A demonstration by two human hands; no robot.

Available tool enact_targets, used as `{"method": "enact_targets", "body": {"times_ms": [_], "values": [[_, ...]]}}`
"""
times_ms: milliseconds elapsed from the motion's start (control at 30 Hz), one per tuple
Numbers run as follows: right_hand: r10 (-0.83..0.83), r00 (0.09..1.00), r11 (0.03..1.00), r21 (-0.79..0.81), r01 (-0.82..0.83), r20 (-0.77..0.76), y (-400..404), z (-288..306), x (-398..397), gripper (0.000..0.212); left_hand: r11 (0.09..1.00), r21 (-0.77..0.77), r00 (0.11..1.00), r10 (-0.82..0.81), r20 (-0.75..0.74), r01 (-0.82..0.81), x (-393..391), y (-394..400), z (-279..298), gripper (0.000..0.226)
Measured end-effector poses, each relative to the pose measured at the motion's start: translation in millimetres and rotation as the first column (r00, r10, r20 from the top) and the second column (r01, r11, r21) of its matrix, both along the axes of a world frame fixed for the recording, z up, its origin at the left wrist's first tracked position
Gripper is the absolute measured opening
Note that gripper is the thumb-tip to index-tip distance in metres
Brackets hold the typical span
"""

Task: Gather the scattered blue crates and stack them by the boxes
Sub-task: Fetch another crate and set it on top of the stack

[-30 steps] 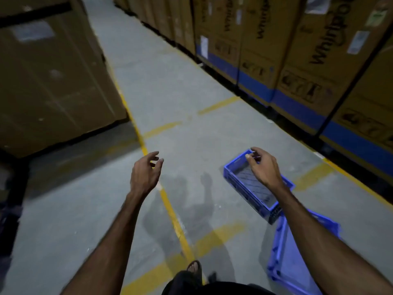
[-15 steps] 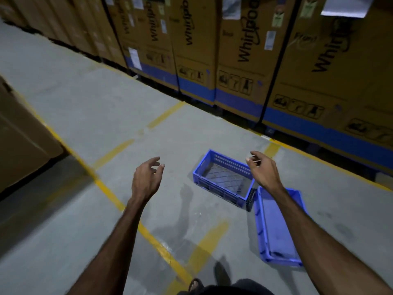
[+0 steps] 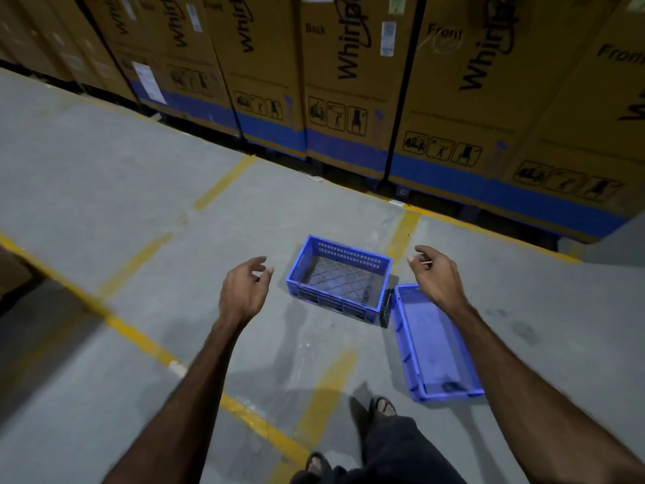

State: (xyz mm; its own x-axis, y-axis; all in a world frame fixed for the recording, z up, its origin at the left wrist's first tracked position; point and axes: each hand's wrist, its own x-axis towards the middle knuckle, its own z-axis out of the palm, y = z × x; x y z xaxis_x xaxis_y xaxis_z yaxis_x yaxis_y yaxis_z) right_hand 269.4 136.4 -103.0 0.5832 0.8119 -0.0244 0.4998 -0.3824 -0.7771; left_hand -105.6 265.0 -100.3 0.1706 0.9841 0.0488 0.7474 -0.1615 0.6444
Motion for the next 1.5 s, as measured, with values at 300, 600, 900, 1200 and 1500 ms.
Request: {"method": "enact_targets", "body": {"times_ms": [300, 600, 900, 1200, 1500], "values": [[-0.016, 0.998, 0.998, -0.054, 0.012, -0.066, 63.3, -29.5, 52.8, 0.038, 0.998, -0.046, 0.994, -0.037, -0.102, 0.032, 63.0, 61.4, -16.0, 0.037], [0.049, 0.996, 0.991, -0.123, -0.057, -0.071, 152.3, -87.3, 102.0, 0.040, 0.991, -0.124, 0.995, 0.032, -0.094, -0.044, 90.5, 135.2, -70.9, 0.038], [-0.042, 0.994, 0.988, -0.151, 0.026, -0.102, 221.0, -170.0, 114.4, 0.038, 0.979, -0.196, 0.990, -0.077, -0.121, 0.053, 114.1, 233.5, -155.5, 0.038], [-0.136, 0.985, 0.986, -0.114, 0.123, -0.110, 283.2, -309.4, 117.6, 0.036, 0.973, -0.173, 0.981, -0.172, -0.095, 0.154, 127.7, 332.1, -289.7, 0.038], [-0.243, 0.959, 0.966, -0.130, 0.225, -0.143, 311.0, -479.2, 132.5, 0.034, 0.979, -0.110, 0.975, -0.185, -0.121, 0.172, 123.8, 388.9, -444.1, 0.038]]}}
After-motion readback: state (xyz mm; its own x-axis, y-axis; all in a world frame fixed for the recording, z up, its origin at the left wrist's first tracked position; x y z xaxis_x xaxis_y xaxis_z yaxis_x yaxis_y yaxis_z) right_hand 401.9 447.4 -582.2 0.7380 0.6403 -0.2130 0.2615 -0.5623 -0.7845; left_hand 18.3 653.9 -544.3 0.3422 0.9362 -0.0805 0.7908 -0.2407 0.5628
